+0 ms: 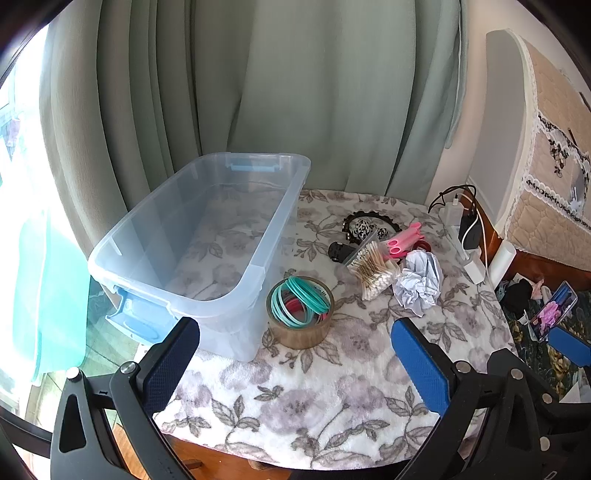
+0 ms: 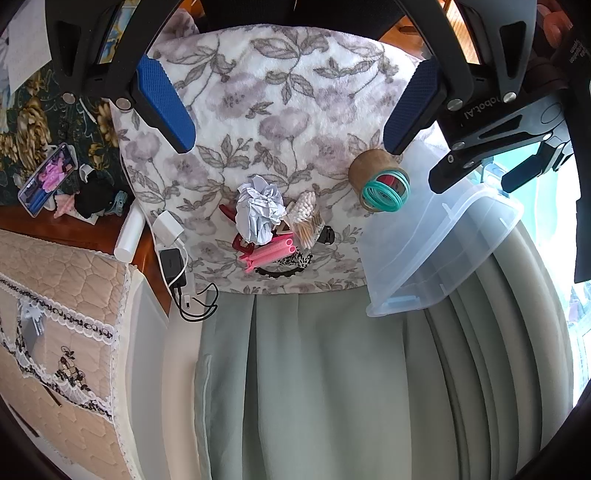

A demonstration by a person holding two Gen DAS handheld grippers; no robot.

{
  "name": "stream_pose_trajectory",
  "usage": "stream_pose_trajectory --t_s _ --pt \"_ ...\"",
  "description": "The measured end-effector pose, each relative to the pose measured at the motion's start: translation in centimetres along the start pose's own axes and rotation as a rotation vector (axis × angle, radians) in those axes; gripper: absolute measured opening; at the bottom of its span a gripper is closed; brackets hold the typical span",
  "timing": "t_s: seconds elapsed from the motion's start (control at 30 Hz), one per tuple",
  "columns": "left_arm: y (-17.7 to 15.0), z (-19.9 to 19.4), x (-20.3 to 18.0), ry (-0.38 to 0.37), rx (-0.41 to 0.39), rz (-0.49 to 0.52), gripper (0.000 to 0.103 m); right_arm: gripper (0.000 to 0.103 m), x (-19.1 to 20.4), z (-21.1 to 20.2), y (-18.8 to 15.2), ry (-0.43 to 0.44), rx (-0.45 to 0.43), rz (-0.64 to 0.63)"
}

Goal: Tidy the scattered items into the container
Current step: 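Move the left tool toward the tape roll while the right tool approaches the crumpled paper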

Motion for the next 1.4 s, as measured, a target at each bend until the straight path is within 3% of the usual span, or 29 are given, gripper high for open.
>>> stream_pose_trajectory --t_s 0.87,1.13,1.4 --pt "0.3 0.9 -1.1 -0.029 -0.030 0.005 0.103 0.103 -1.1 1.2 0.0 0.024 0.008 0.033" --pt "-0.4 3.1 -2.3 -0.078 0.019 -0.025 0.103 0.103 -2.4 3.1 -0.5 0.047 0.022 0.059" --pt "-2.7 6.3 -3.8 -0.067 0.105 0.006 0.103 0.103 -4.2 6.3 -2.3 0.070 0.094 0.082"
Point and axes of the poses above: each gripper's, at about its wrist camera, not at the fingertips, and z roughly the way its jaws point, x to its left, y to its top, the point moved 10 cm from there along z, roughly the way its jaws point, and after that the axes turned 8 degrees about -x, right-handed, at the moved point
